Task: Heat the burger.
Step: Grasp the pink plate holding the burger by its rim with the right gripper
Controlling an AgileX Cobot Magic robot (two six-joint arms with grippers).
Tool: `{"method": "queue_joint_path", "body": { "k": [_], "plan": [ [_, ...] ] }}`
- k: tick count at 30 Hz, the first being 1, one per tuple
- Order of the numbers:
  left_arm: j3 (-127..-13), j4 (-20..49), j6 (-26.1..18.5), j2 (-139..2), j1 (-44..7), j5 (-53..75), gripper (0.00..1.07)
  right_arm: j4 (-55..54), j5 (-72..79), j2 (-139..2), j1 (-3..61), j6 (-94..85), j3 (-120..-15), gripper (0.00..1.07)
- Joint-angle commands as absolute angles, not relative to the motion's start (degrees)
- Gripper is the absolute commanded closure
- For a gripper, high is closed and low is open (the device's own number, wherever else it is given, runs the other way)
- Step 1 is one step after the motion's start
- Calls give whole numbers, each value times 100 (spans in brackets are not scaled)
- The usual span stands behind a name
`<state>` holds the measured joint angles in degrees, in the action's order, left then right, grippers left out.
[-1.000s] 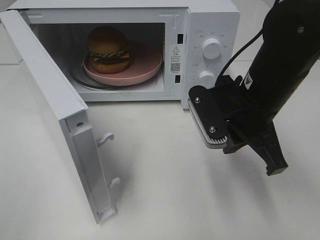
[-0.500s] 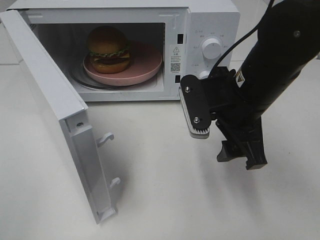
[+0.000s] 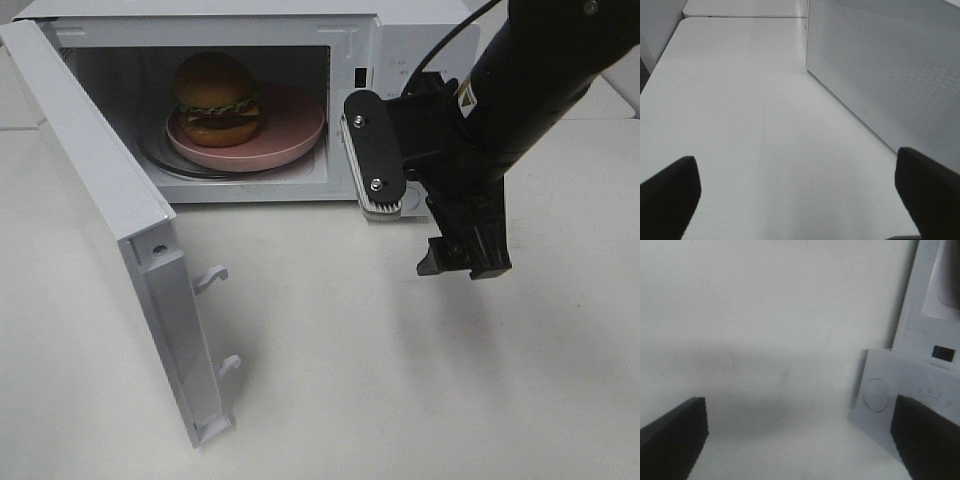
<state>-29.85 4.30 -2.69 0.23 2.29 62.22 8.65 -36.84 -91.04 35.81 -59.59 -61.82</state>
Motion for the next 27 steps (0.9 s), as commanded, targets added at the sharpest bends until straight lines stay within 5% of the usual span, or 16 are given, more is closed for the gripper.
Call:
{"method": "queue_joint_path", "body": {
  "k": [1,27],
  "plan": [
    [-2968,430,-264,63,246,6142,9,1020,-3650,-9064,3701,-5901,-6337,12],
    [-2968,430,-264,63,246,6142,9,1255,-3266,-10731,3959,-5712,-8159,18]
  ]
}}
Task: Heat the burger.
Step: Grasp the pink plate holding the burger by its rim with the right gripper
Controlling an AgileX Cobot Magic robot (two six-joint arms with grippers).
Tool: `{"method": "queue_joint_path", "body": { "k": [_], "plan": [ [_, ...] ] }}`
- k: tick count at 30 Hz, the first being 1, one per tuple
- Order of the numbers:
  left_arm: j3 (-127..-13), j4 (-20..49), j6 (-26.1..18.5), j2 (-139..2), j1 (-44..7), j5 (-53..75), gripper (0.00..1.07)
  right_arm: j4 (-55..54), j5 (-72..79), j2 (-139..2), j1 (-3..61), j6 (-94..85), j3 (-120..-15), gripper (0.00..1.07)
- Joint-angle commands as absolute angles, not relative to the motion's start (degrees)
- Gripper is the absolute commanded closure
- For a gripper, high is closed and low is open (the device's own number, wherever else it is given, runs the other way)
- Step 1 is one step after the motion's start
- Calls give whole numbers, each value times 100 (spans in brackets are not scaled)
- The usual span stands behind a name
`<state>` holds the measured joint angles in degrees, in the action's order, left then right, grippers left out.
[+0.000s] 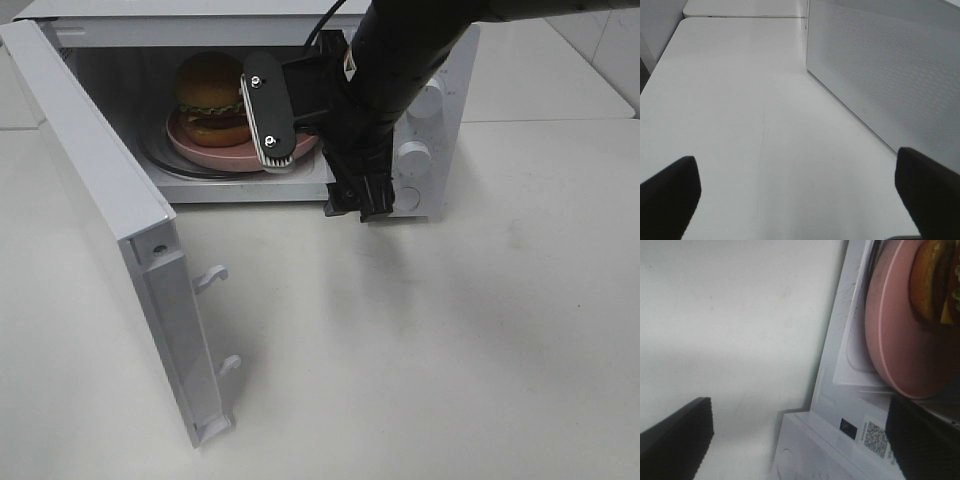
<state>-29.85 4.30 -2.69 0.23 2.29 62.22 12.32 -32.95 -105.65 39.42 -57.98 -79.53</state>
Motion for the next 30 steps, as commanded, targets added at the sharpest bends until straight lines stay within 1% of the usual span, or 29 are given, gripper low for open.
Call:
{"method": "queue_joint_path", "body": {
  "k": [1,30],
  "plan": [
    [-2968,430,-264,63,246,6142,9,1255,-3266,-10731,3959,-5712,-8159,18],
    [-2968,430,-264,63,246,6142,9,1238,-3438,-12674,4022,-5260,-10365,23]
  ]
}}
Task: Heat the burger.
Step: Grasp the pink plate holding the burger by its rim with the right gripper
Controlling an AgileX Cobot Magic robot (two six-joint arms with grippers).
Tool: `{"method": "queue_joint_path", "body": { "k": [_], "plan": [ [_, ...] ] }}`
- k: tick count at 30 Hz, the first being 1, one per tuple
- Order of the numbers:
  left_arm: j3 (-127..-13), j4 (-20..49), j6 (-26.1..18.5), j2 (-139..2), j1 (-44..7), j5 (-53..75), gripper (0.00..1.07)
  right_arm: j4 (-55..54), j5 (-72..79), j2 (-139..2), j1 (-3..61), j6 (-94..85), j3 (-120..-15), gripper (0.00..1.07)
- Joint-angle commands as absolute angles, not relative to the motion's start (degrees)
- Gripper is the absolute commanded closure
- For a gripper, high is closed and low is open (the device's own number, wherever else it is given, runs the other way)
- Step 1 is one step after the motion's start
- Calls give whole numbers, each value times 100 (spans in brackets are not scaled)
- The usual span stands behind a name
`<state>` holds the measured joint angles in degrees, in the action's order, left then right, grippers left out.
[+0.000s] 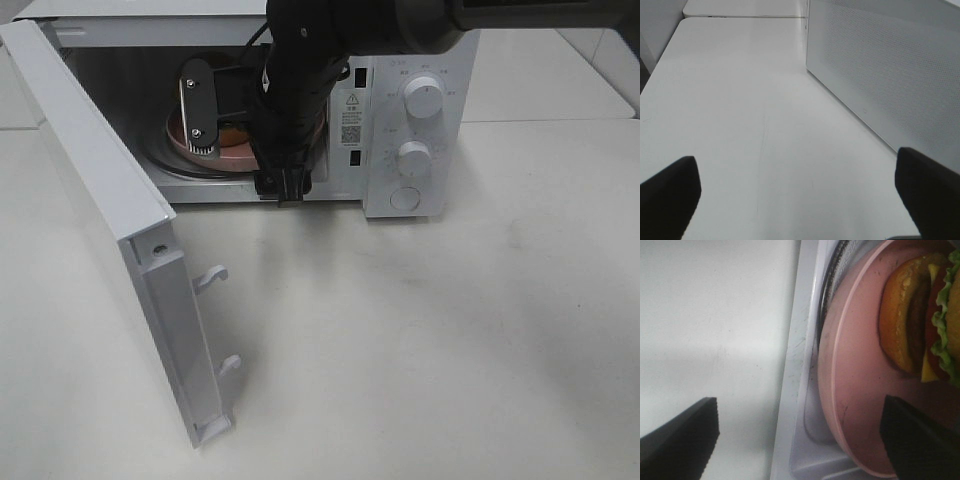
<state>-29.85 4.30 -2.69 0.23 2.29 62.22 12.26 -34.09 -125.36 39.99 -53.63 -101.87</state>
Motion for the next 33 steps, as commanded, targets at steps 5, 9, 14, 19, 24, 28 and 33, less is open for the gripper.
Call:
{"method": "queue_joint_path", "body": {
  "k": [5,9,14,19,24,28,33],
  "plan": [
    [-2968,430,-264,63,246,6142,9,1238,-3438,-12972,4022,-5185,-10703,24],
    [-2968,430,-264,63,246,6142,9,1243,-3489,-13189,4022,-5111,-10961,25],
    [-2968,430,-264,63,246,6142,9,1255,-3730,-13556,4005,-5111,-11551,26],
    [-2968,430,-264,63,246,6142,9,1255,-3730,-13974,3971,-5105,-12038,27],
    [-2968,430,-264,63,246,6142,9,1232,-3690,-14055,3919,-5128,-12072,27],
    [-2968,430,-264,63,246,6142,9,1197,-3667,-14209,3867,-5139,-12072,31],
    [-2968,430,-264,63,246,6142,9,1146,-3650,-14244,3867,-5162,-12072,59]
  ]
}}
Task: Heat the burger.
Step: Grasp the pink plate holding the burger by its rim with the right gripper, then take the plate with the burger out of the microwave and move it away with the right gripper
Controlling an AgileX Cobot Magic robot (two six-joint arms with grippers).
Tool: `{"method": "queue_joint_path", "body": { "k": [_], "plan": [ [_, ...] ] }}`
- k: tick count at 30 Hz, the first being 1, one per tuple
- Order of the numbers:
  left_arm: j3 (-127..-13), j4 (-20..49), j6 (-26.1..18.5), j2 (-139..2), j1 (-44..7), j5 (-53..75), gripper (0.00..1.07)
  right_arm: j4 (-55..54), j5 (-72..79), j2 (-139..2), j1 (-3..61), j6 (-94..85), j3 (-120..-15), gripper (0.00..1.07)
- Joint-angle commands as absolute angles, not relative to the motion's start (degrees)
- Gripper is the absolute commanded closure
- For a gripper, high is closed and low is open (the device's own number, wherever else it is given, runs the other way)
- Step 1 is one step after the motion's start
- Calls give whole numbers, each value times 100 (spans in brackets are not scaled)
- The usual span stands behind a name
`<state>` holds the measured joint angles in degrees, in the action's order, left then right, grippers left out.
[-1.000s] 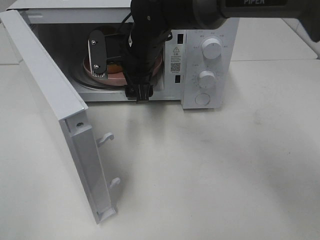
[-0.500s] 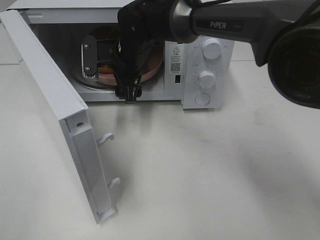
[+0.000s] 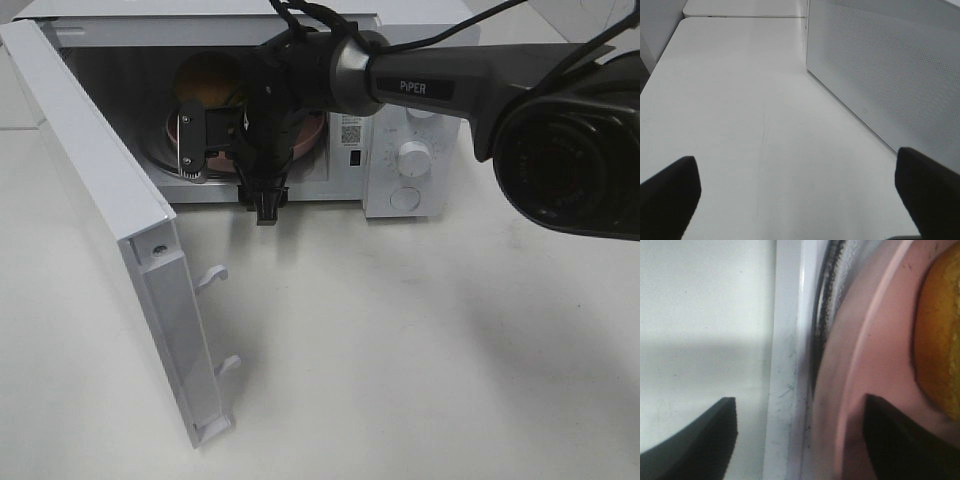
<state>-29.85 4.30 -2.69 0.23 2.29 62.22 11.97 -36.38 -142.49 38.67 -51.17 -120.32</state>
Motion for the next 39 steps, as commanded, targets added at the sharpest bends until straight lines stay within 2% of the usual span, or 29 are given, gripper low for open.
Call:
{"method": "queue_joint_path", "body": {
  "k": [1,2,4,21,39],
  "plan": [
    [-2968,430,-264,63,246,6142,9,1146,-3650,-14244,3867,-5162,-12072,69],
    [-2968,430,-264,63,246,6142,9,1146,-3650,-14244,3867,-5162,-12072,69],
    [-2968,430,-264,63,246,6142,9,1140,-3730,-14215,3867,-5157,-12072,106],
    [-2968,430,-264,63,246,6142,9,1123,-3862,-13974,3953,-5208,-12026,107],
    [-2968,430,-264,63,246,6142,9,1261,-3644,-13270,4154,-5798,-11144,107]
  ]
}}
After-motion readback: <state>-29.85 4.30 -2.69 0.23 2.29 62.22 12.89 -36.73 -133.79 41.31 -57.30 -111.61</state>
